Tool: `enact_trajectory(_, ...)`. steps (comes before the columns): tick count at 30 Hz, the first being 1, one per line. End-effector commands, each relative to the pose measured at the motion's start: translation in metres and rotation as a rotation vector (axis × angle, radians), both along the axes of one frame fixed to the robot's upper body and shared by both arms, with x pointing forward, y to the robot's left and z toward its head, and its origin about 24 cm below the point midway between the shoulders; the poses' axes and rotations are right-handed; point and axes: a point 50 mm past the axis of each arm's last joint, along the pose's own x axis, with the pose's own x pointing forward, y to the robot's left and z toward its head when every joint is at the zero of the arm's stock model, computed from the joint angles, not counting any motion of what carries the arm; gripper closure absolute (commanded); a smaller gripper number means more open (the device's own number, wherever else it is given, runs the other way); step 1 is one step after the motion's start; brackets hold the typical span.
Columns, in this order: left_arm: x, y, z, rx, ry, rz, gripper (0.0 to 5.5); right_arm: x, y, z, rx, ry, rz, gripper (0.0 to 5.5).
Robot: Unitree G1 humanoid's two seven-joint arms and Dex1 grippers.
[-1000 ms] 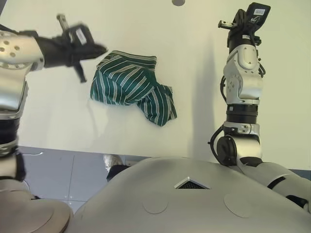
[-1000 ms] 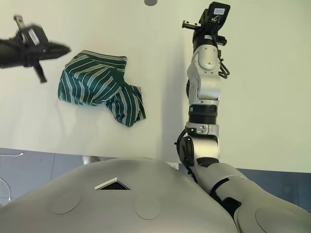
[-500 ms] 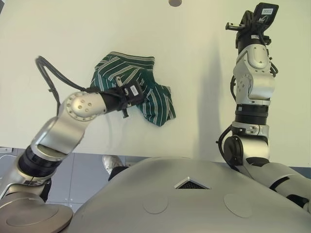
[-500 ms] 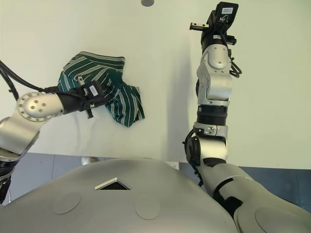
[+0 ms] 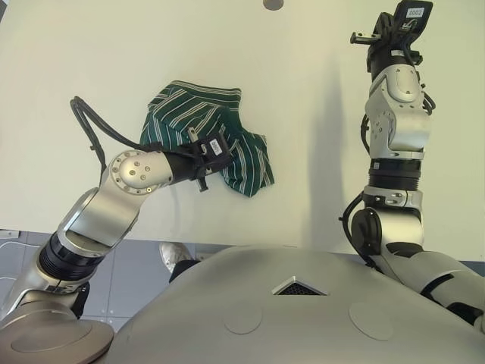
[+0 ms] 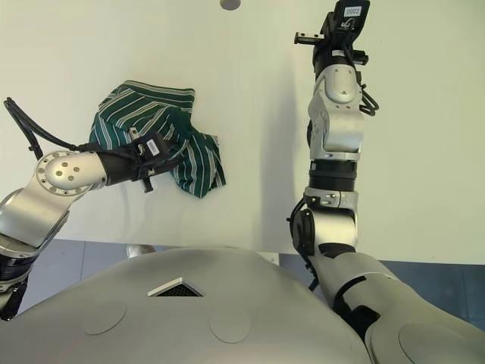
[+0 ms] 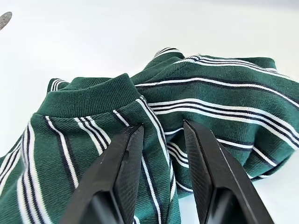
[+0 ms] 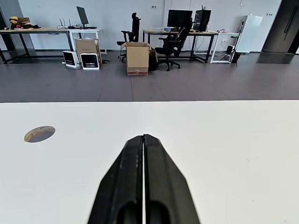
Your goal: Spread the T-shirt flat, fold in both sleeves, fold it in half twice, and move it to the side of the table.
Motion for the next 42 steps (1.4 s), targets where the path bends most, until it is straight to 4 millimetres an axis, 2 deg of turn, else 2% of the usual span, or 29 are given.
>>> enact_trajectory(1,0.007,0.007,-0.013,0.082,-0.031,0.05,3.97,0.006,0.003,0.008,-0.003,-0.022,0.016,5.5)
enact_trajectory(6,0.017,0.008,-0.009,0.018,-0.121,0.079,4.72,0.009,0.004,0.01,-0.003,-0.026,0.02,5.5)
enact_trajectory(9,0.023,0.012,0.003,-0.081,-0.105,0.101,5.15,0.009,0.004,0.009,-0.001,-0.029,0.015,5.5)
enact_trajectory(12,0.036,0.027,0.017,-0.179,-0.098,0.185,5.47,0.008,0.004,0.009,0.001,-0.031,0.01,5.5)
enact_trajectory(15,0.045,0.04,0.032,-0.278,-0.083,0.258,5.47,0.007,0.005,0.008,0.004,-0.031,0.011,5.5)
enact_trajectory(18,0.052,0.049,0.036,-0.327,-0.055,0.304,5.47,0.005,0.005,0.005,0.01,-0.028,0.004,5.5)
enact_trajectory(24,0.053,0.043,0.02,-0.316,0.034,0.312,5.47,0.002,0.005,0.002,0.021,-0.024,-0.012,5.5)
enact_trajectory(28,0.053,0.041,0.011,-0.298,0.051,0.321,4.78,0.002,0.006,0.0,0.024,-0.022,-0.016,5.5)
enact_trajectory(32,0.053,0.043,0.005,-0.266,0.045,0.332,5.47,0.002,0.006,0.0,0.024,-0.02,-0.017,5.5)
enact_trajectory(38,0.044,0.047,0.005,-0.258,0.092,0.301,5.47,0.001,0.007,-0.001,0.024,-0.018,-0.011,5.5)
enact_trajectory(42,0.05,0.053,0.009,-0.263,0.067,0.336,4.82,0.002,0.007,-0.001,0.023,-0.018,-0.011,5.5)
